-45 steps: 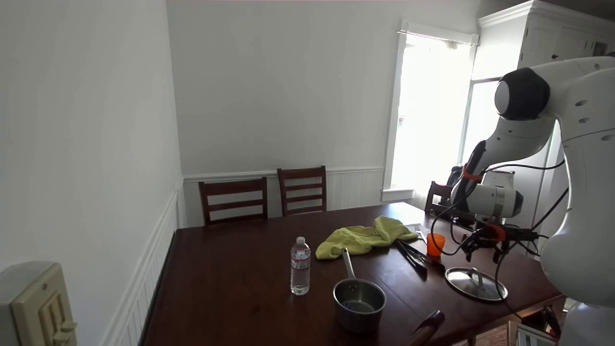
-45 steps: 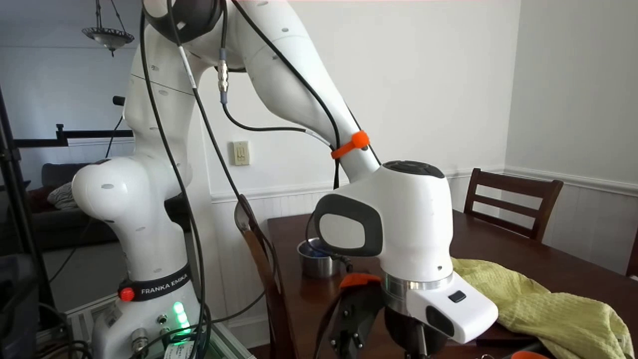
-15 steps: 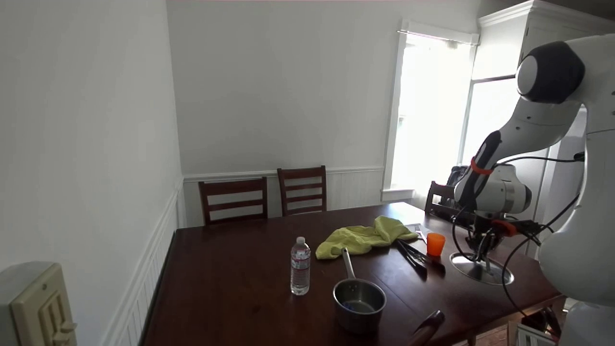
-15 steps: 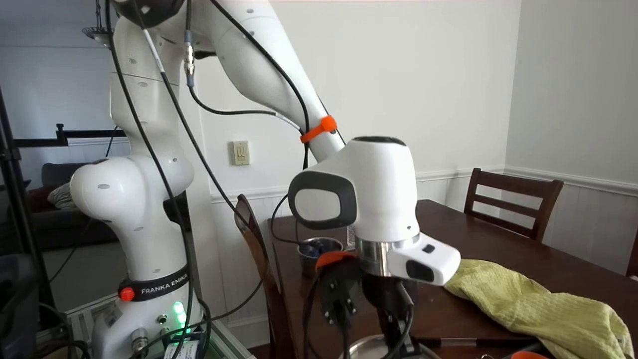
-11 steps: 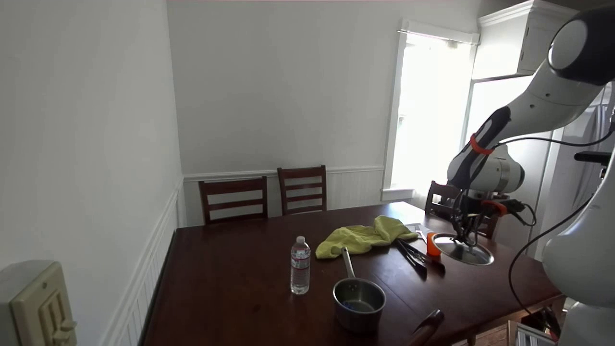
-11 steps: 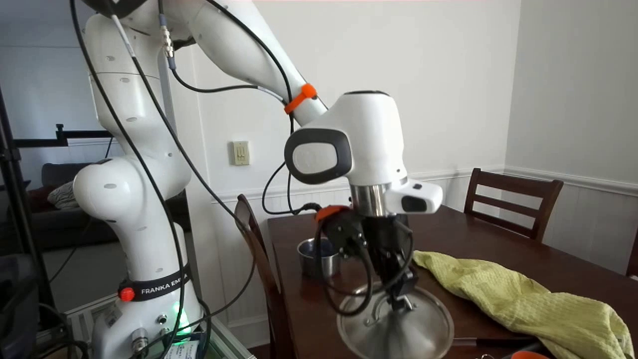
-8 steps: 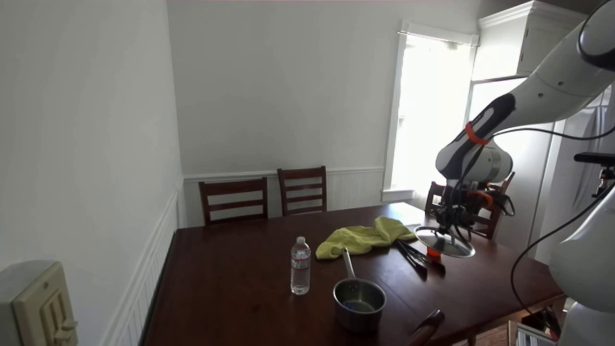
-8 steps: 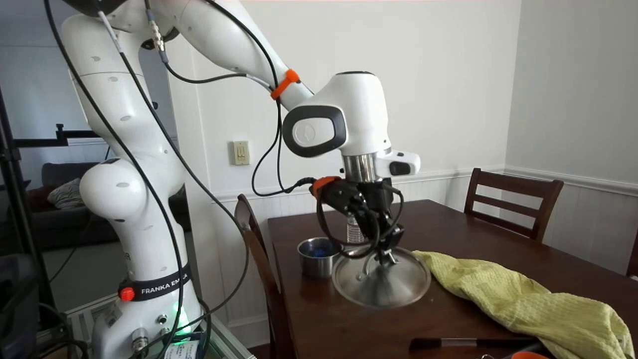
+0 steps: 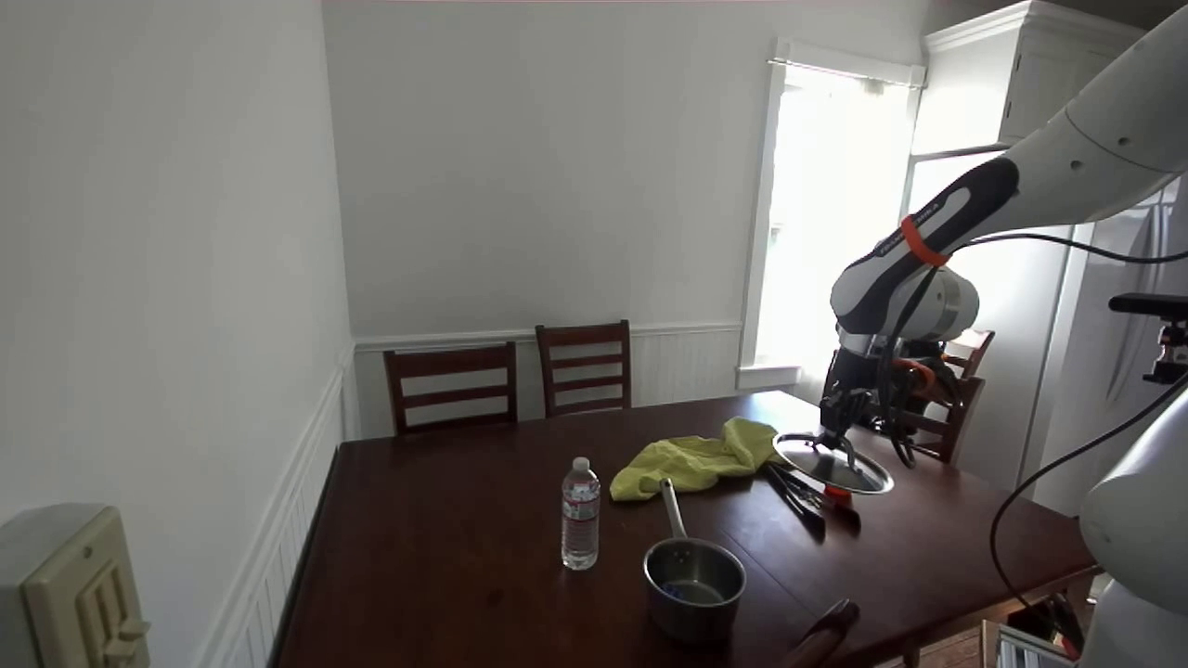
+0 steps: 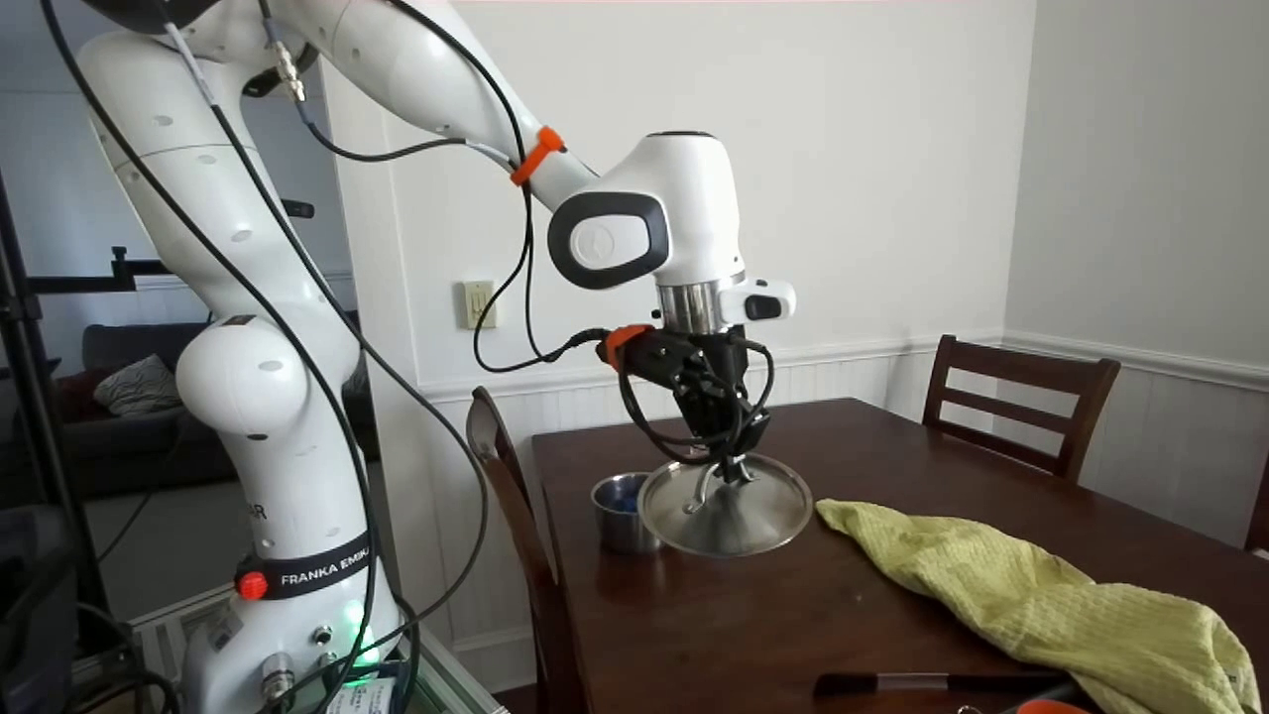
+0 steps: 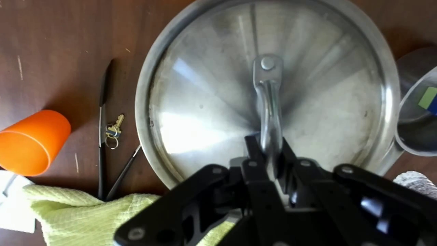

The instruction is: Put the lid on the pot

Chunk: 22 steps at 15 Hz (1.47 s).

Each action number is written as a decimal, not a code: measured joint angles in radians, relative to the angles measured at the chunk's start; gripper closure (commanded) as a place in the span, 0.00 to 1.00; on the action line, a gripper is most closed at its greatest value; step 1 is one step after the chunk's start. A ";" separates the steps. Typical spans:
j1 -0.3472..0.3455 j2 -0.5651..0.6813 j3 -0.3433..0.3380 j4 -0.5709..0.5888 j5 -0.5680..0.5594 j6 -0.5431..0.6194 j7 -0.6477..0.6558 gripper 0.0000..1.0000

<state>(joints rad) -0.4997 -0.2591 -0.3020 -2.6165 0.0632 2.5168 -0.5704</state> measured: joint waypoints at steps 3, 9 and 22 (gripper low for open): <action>0.151 0.009 -0.006 0.001 0.007 0.000 -0.027 0.96; 0.442 0.133 0.139 0.060 0.003 0.000 0.003 0.96; 0.479 0.342 0.236 0.129 -0.121 0.144 0.063 0.96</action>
<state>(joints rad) -0.0203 0.0832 -0.0665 -2.4873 -0.0581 2.6605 -0.5070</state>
